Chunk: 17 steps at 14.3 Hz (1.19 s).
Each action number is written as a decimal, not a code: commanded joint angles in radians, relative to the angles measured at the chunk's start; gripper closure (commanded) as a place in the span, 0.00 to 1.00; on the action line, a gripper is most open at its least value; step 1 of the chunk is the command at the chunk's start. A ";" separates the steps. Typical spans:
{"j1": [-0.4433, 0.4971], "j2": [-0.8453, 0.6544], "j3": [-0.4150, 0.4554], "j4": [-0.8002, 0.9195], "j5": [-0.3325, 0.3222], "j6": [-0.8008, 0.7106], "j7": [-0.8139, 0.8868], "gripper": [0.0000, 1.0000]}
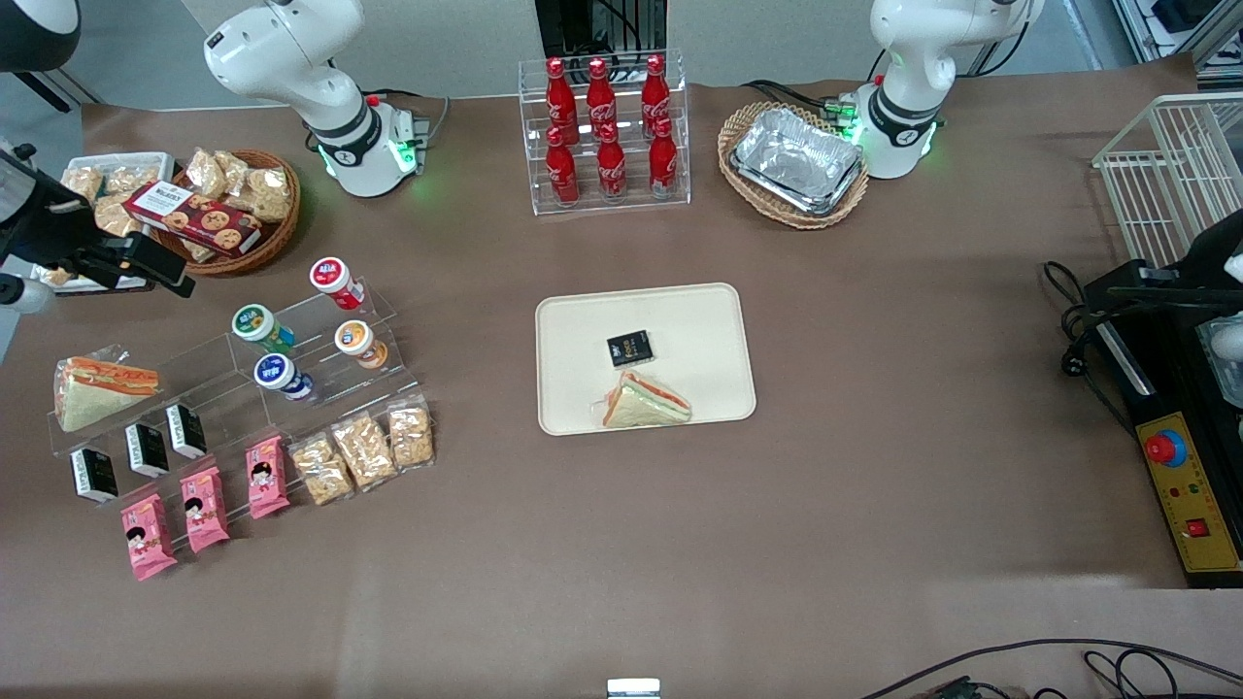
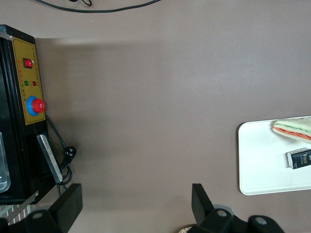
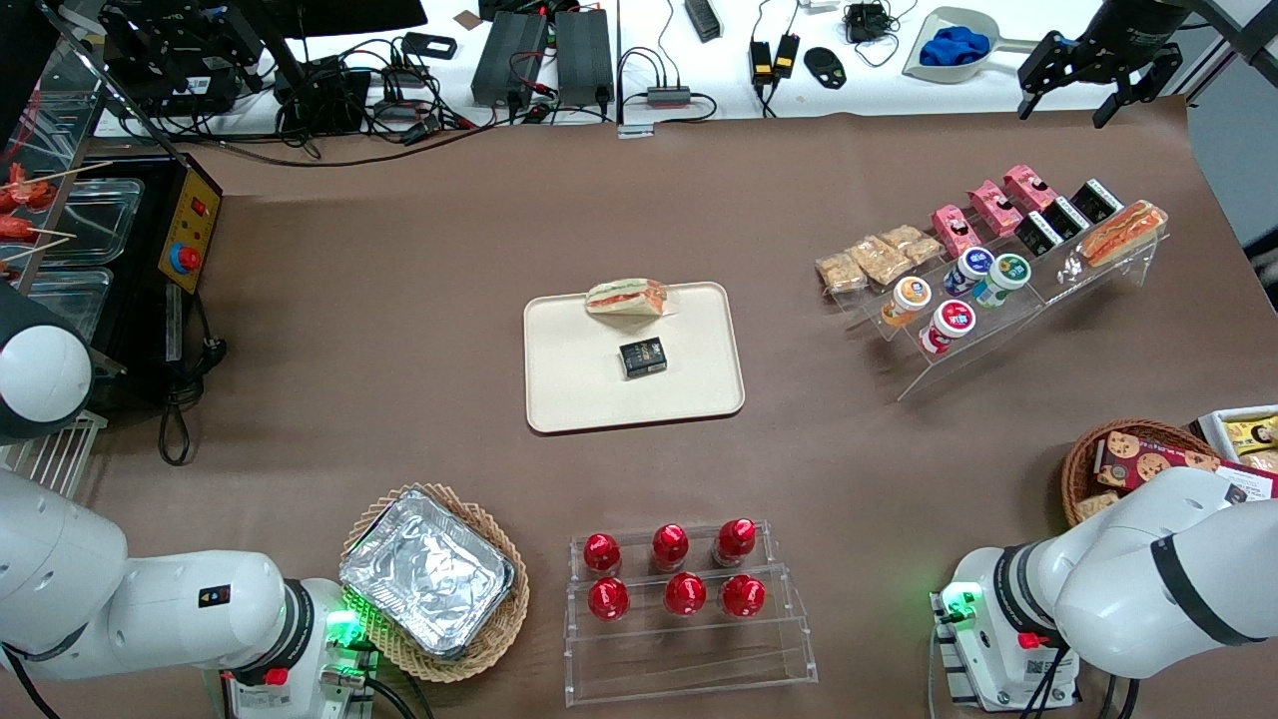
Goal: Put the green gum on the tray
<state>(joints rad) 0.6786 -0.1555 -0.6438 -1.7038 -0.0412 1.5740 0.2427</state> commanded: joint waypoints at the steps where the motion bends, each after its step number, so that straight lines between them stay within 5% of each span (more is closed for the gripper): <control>1: 0.002 0.013 -0.017 0.020 0.033 -0.022 -0.023 0.00; 17: -0.007 -0.094 -0.050 -0.086 -0.020 -0.057 -0.172 0.00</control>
<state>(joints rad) 0.6663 -0.1814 -0.7002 -1.7349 -0.0336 1.5177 0.0751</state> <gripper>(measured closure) 0.000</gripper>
